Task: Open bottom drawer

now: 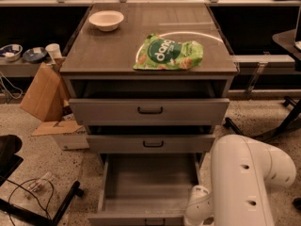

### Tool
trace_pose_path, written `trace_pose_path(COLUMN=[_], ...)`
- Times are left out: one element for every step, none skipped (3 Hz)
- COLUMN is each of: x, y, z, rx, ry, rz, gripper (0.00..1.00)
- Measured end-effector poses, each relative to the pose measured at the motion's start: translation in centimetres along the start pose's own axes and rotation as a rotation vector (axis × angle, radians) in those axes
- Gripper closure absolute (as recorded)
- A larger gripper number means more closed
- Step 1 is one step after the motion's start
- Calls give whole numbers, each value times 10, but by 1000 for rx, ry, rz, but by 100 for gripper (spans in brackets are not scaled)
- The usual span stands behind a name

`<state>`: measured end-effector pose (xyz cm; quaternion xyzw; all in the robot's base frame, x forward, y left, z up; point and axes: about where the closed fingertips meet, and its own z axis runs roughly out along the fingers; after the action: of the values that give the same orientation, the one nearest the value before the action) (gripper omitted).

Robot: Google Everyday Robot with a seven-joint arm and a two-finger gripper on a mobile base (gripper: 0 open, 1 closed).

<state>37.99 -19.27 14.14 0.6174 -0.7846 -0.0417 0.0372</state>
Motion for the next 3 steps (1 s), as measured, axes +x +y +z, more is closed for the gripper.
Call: trace_pose_path(x=[11, 12, 12], y=[40, 50, 48], z=[-2, -6, -7], rx=[-29, -34, -35], ry=[27, 34, 34], rz=[10, 18, 18], gripper=[36, 67, 91])
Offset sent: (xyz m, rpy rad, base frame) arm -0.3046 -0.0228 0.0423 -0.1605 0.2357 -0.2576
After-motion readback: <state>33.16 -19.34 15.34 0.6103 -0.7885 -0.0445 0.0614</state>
